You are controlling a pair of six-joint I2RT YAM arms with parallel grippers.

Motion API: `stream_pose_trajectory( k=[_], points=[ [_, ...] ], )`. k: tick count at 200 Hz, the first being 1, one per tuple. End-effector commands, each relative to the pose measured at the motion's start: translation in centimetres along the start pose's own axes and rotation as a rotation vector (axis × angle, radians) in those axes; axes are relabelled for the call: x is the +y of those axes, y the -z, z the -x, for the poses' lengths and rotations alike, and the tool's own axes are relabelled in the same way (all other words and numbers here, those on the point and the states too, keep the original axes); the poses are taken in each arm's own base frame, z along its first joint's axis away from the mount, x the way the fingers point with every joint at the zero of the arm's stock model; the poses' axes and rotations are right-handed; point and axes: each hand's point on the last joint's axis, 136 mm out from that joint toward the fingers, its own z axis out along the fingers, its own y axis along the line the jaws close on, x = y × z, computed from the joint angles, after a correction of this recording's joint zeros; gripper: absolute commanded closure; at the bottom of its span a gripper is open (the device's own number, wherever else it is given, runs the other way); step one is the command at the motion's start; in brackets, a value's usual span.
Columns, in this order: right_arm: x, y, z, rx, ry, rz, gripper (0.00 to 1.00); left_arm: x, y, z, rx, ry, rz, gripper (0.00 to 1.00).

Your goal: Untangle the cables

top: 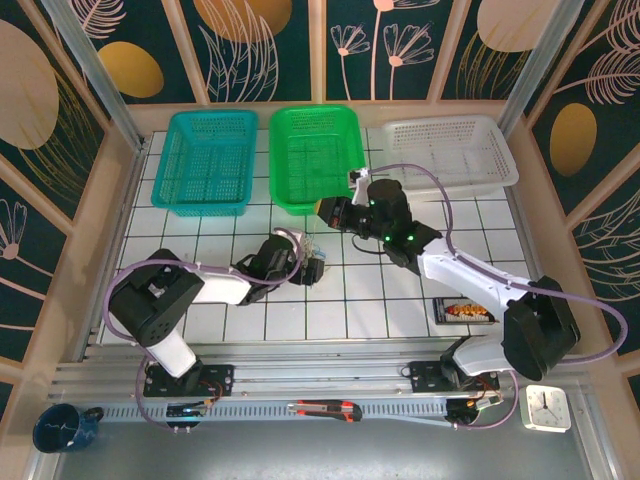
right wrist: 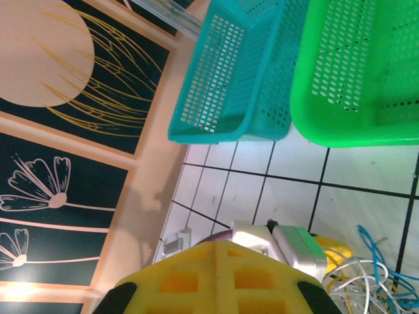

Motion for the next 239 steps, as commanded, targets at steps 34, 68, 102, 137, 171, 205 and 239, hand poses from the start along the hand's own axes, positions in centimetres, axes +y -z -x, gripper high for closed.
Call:
stream_pose_trajectory(
  k=[34, 68, 102, 137, 171, 205, 239],
  points=[
    [0.0, 0.1, 0.8, -0.037, 0.014, -0.01, 1.0, -1.3, 2.1, 2.8, -0.101, 0.0, -0.044, 0.01],
    [-1.6, -0.3, 0.3, -0.032, 0.011, -0.05, 1.0, -1.6, 3.6, 3.3, -0.137, 0.01, -0.066, 0.01],
    [-2.9, -0.5, -0.1, -0.029, 0.02, -0.091, 1.0, -1.5, 5.0, 3.9, -0.175, 0.004, -0.067, 0.01],
    [-3.4, -0.6, -0.4, -0.021, 0.018, -0.102, 1.0, -1.5, 6.2, 4.7, -0.218, -0.024, -0.064, 0.01],
    [-2.8, -0.5, -0.3, -0.019, 0.024, -0.089, 1.0, -2.4, 6.0, 5.7, -0.226, -0.11, -0.085, 0.01],
    [-2.1, -0.3, 0.2, -0.024, 0.036, -0.078, 1.0, -3.6, 4.6, 5.9, -0.199, -0.208, -0.122, 0.01],
    [-1.6, -0.4, 0.4, -0.022, 0.041, -0.067, 1.0, -4.6, 2.4, 6.3, -0.171, -0.265, -0.147, 0.01]
  ],
)
